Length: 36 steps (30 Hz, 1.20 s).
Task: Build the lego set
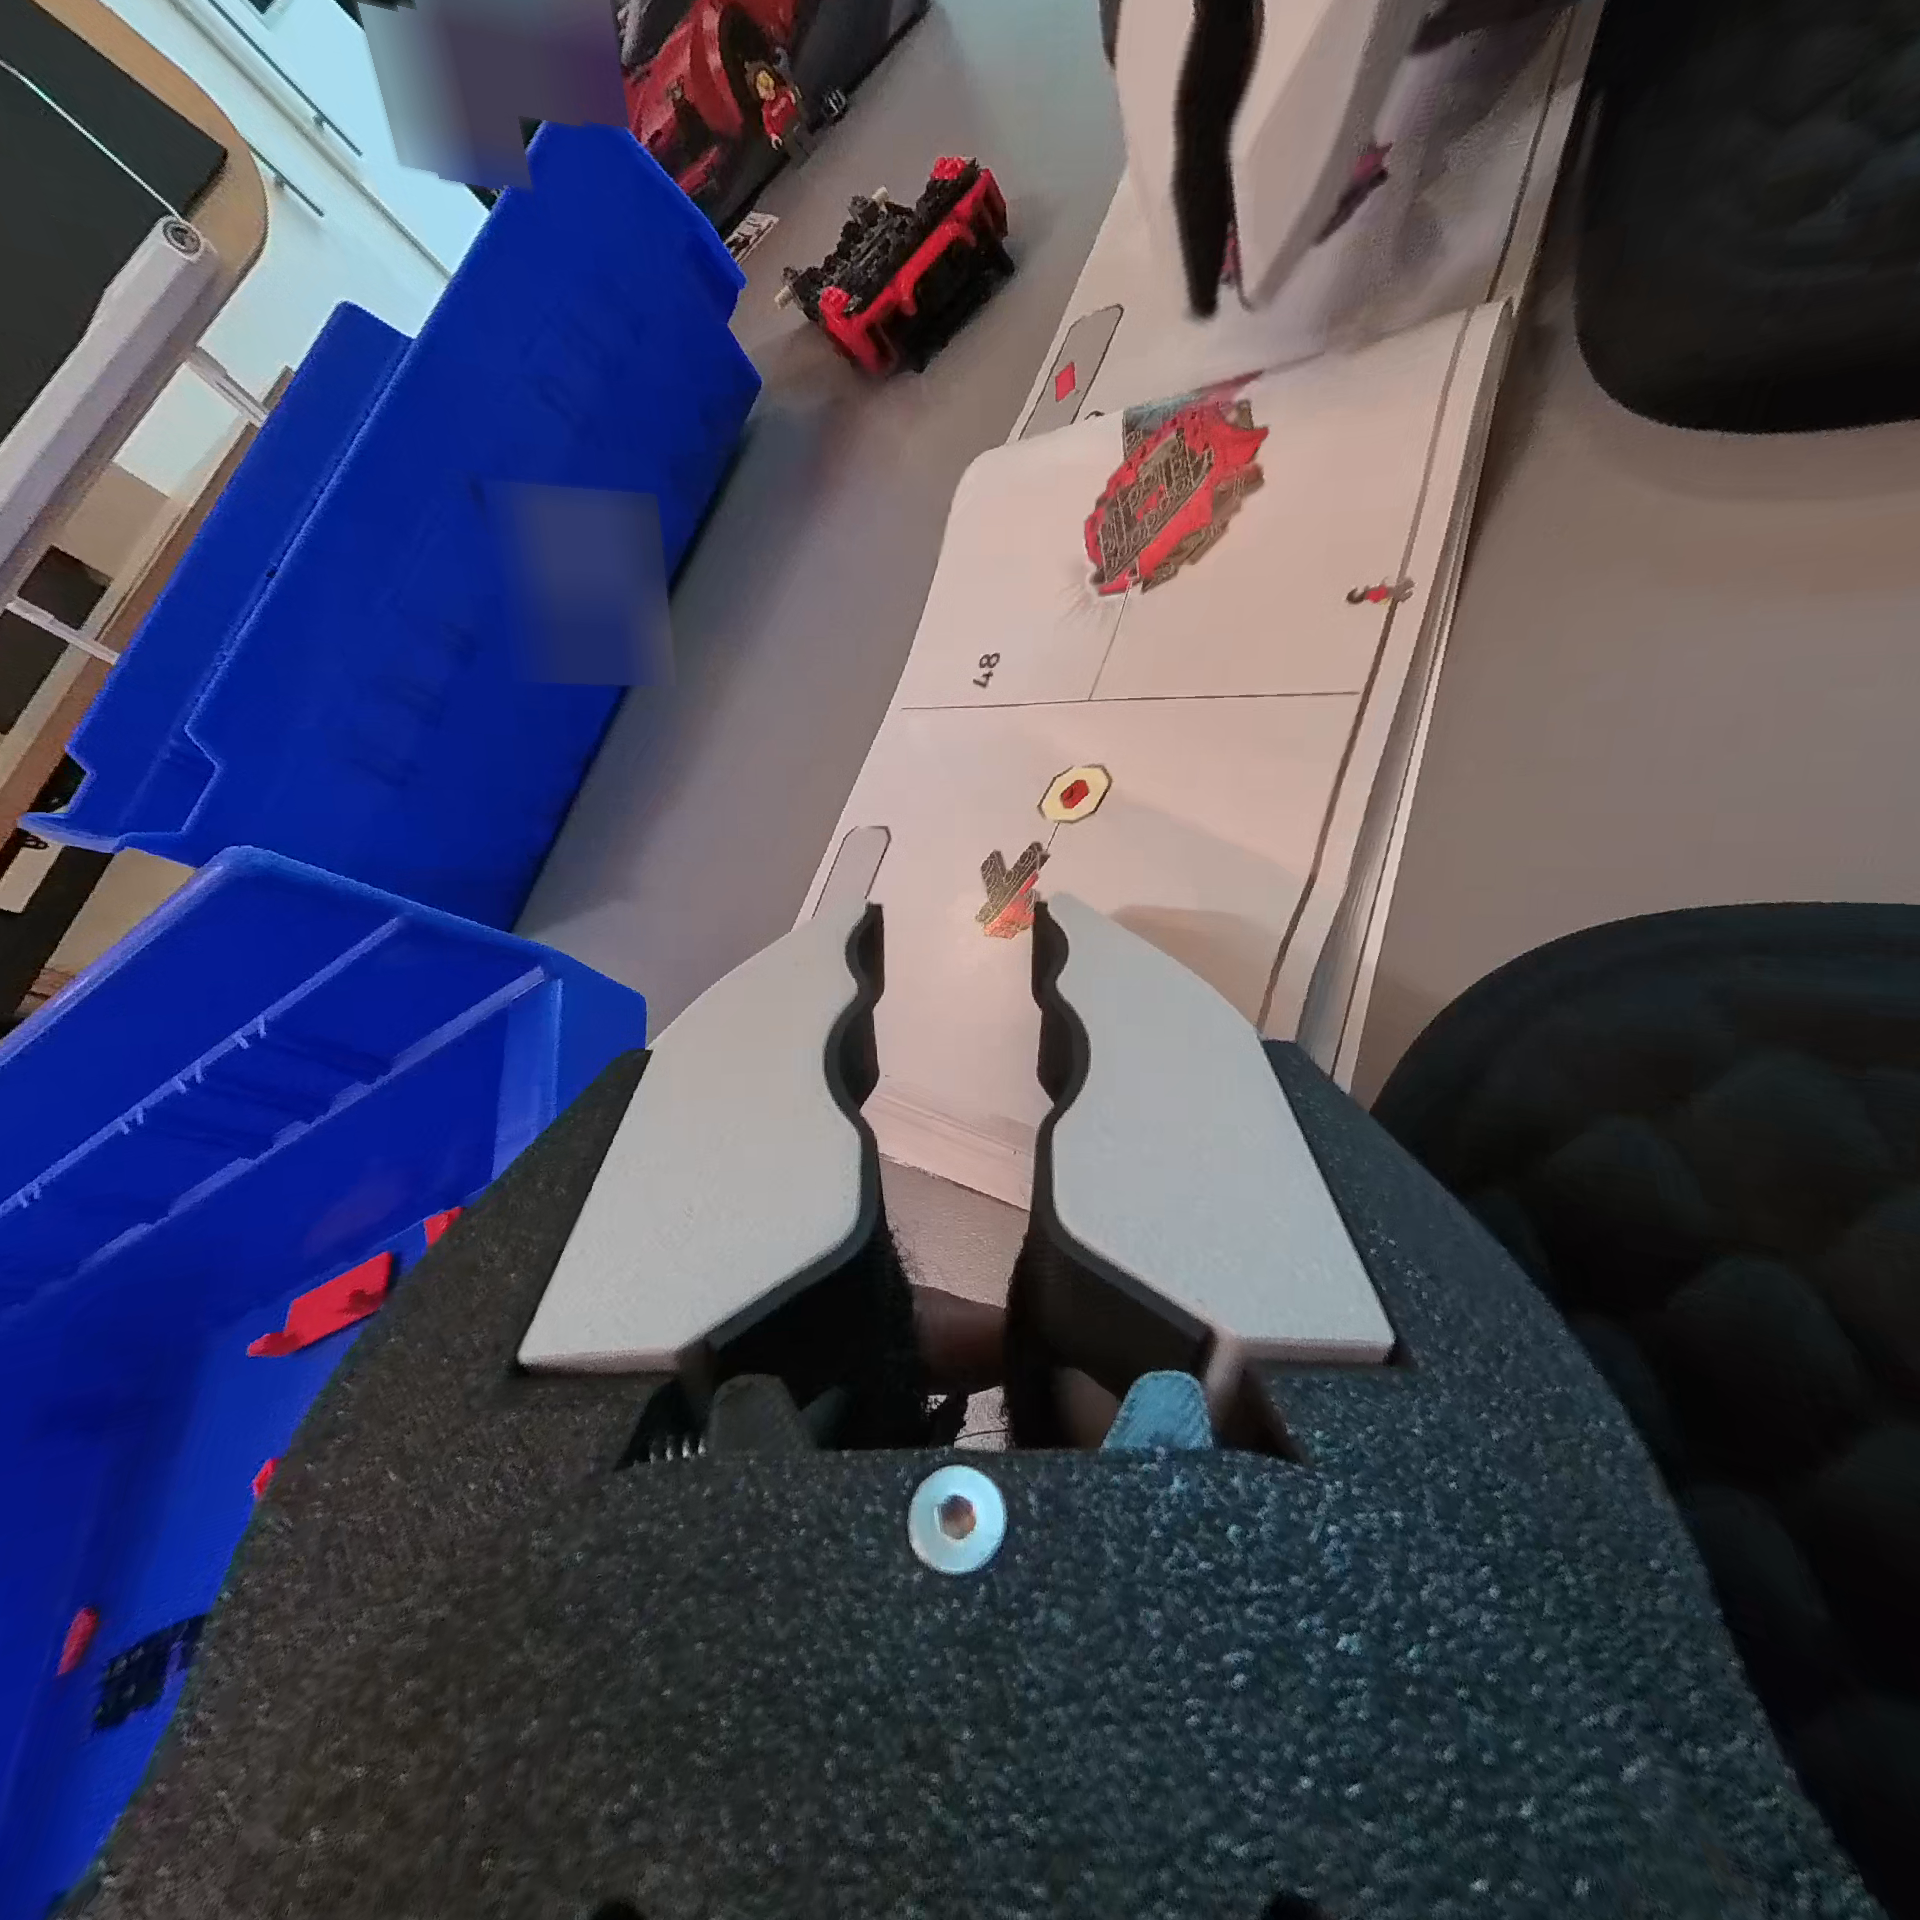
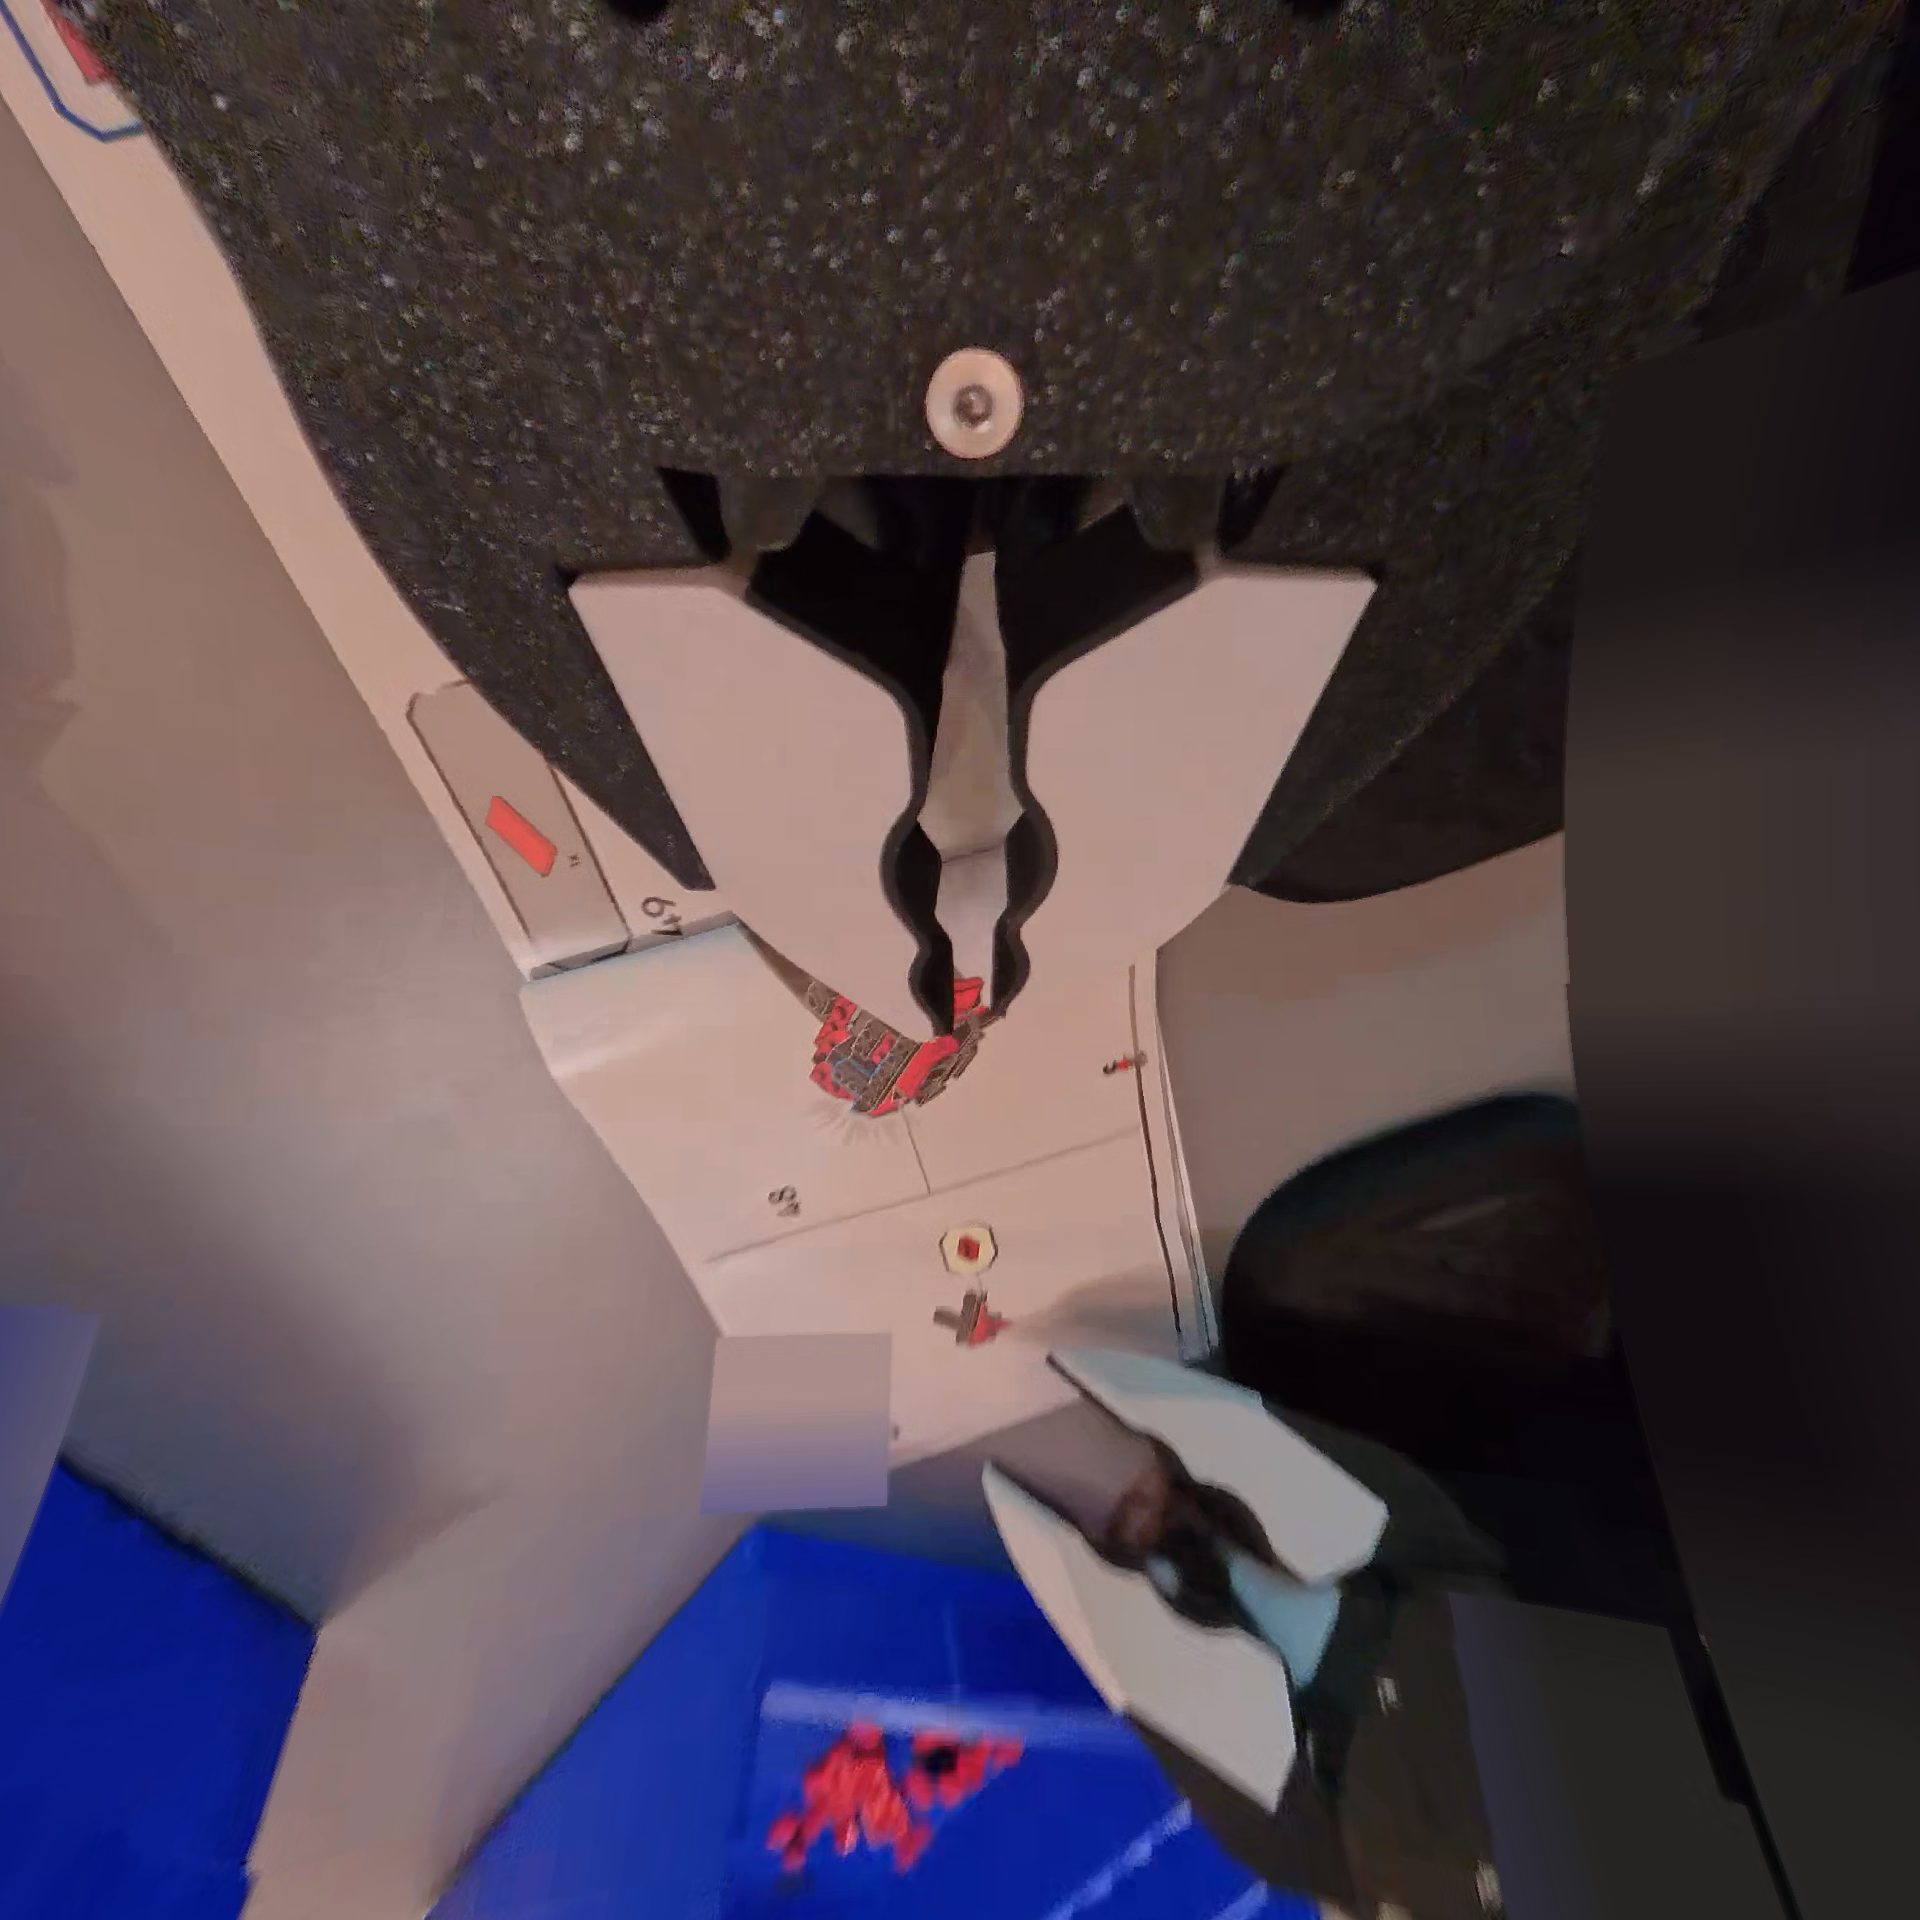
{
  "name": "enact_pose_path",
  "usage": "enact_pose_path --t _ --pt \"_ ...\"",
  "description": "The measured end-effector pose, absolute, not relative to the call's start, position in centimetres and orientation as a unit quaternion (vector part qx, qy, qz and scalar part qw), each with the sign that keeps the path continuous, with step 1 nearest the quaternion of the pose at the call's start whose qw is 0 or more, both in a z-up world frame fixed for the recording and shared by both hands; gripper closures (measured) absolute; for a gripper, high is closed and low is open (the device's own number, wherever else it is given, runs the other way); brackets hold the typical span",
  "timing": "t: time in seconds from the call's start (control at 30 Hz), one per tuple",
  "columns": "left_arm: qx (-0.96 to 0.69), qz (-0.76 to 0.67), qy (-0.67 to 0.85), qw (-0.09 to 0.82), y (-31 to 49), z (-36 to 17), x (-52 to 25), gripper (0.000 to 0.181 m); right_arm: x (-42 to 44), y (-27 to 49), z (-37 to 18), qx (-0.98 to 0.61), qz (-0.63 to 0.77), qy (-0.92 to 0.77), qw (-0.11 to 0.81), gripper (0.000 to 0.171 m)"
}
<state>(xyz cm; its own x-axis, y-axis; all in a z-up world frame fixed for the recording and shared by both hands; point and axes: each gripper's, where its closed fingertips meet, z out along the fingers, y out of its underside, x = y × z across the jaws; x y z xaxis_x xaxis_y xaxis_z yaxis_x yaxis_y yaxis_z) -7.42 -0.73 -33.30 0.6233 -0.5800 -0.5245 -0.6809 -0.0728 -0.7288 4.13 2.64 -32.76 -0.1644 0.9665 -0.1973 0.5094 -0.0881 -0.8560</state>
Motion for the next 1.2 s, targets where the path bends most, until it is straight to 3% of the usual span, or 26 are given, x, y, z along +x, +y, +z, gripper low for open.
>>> enact_pose_path --t 0.33,0.47,0.67,0.73,0.87,0.97,1.2 --pt "-0.728 0.053 0.432 0.529 -0.6 -33.3 -7.5 0.155 7.6 10.1 -30.5 -0.656 0.384 -0.52 0.389 0.171" --pt "-0.728 0.034 0.416 0.544 0.1 -32.0 -6.8 0.154 9.1 13.4 -26.5 -0.658 0.475 -0.366 0.457 0.171" --pt "-0.677 -0.048 0.517 0.522 2.0 -27.7 1.8 0.155 9.7 14.1 -25.5 -0.65 0.486 -0.323 0.487 0.17" --pt "-0.668 -0.05 0.548 0.501 3.6 -29.0 4.2 0.156 10.0 14.4 -25.4 -0.652 0.467 -0.321 0.503 0.168" --pt "-0.688 -0.045 0.606 0.398 5.0 -35.1 6.0 0.181 12.1 15.6 -22.8 -0.62 0.483 -0.248 0.566 0.169" --pt "-0.692 -0.069 0.584 0.419 5.1 -35.3 6.3 0.181 14.3 17.0 -21.6 -0.604 0.485 -0.183 0.606 0.17" --pt "-0.656 -0.087 0.598 0.452 4.8 -35.3 6.1 0.181 10.1 14.7 -25.0 -0.637 0.475 -0.31 0.521 0.164"
